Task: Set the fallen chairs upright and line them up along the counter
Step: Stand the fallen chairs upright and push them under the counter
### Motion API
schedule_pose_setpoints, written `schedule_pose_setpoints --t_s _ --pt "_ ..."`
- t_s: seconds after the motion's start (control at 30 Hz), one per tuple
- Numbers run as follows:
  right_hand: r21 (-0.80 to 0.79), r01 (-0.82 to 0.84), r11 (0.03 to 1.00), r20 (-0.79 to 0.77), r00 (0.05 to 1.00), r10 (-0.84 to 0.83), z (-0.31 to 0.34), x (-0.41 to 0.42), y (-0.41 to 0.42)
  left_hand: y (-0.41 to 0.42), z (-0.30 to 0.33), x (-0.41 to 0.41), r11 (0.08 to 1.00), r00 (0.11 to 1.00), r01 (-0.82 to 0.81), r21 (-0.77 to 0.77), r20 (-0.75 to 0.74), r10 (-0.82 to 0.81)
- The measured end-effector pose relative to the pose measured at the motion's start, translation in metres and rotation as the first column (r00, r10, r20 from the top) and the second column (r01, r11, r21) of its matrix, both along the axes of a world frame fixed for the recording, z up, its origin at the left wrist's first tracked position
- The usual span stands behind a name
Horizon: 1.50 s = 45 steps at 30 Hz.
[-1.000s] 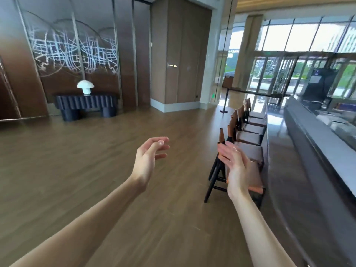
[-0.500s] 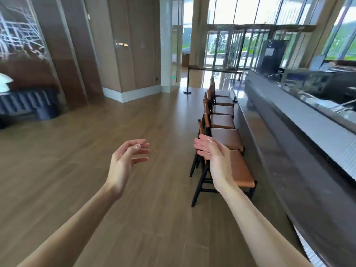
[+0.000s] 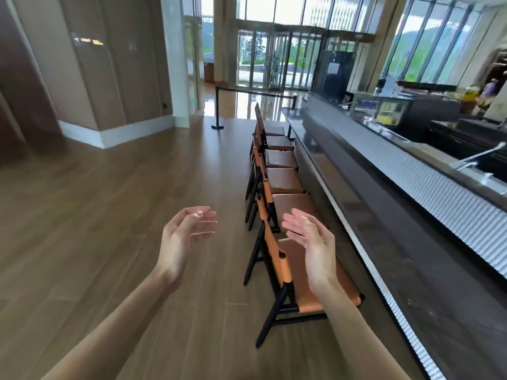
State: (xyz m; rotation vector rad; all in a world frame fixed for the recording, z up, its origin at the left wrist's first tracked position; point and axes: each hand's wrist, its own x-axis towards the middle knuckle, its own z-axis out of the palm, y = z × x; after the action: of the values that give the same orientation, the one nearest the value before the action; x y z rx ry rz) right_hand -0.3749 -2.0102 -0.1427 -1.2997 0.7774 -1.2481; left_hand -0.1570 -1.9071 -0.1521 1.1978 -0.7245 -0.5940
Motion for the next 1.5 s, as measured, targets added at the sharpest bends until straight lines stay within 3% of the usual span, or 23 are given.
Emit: schedule_pose_setpoints --t_s 0.33,0.5,0.7,0.8,0.9,1.07,1.2,1.3,1.37,1.5 --pt "0.138 0.173 0.975 -0.117 0.981 -0.157 -0.067 0.137 -0.254 -0.278 -0.037 0.141 0.981 0.992 0.123 0.150 -0.039 -0.118" --pt "0.190 0.299 0.935 -0.154 0.950 -0.273 -0.084 0.152 -0.335 -0.395 -0.047 0.180 0.951 0.977 0.208 0.230 -0.091 -0.191" --pt "0.240 0.462 0.854 -0.267 0.877 -0.399 -0.132 0.140 -0.407 -0.529 -0.107 0.174 0.799 0.896 0.443 0.406 -0.199 -0.396" --pt "0.346 0.544 0.765 -0.265 0.839 -0.476 -0.167 0.143 -0.423 -0.581 -0.147 0.164 0.637 0.816 0.577 0.510 -0.328 -0.476" --pt "0.577 0.600 0.553 -0.139 0.740 -0.658 -0.201 0.163 -0.429 -0.633 -0.175 0.151 0.414 0.719 0.686 0.598 -0.475 -0.507" --pt "0.840 0.493 0.226 -0.039 0.471 -0.881 -0.240 0.203 -0.438 -0.685 -0.203 0.119 0.137 0.554 0.781 0.610 -0.573 -0.604" --pt "0.934 0.357 0.007 -0.128 0.351 -0.928 -0.258 0.234 -0.426 -0.670 -0.232 0.118 -0.009 0.538 0.747 0.665 -0.611 -0.580" --pt "0.946 0.315 -0.082 -0.198 0.355 -0.914 -0.277 0.248 -0.406 -0.649 -0.258 0.137 -0.065 0.599 0.662 0.746 -0.580 -0.551" --pt "0.942 0.323 -0.091 -0.214 0.372 -0.903 -0.282 0.249 -0.401 -0.643 -0.266 0.147 -0.029 0.641 0.637 0.770 -0.550 -0.535" --pt "0.953 0.288 -0.098 -0.239 0.510 -0.826 -0.288 0.248 -0.395 -0.639 -0.271 0.147 -0.004 0.690 0.585 0.811 -0.501 -0.522"
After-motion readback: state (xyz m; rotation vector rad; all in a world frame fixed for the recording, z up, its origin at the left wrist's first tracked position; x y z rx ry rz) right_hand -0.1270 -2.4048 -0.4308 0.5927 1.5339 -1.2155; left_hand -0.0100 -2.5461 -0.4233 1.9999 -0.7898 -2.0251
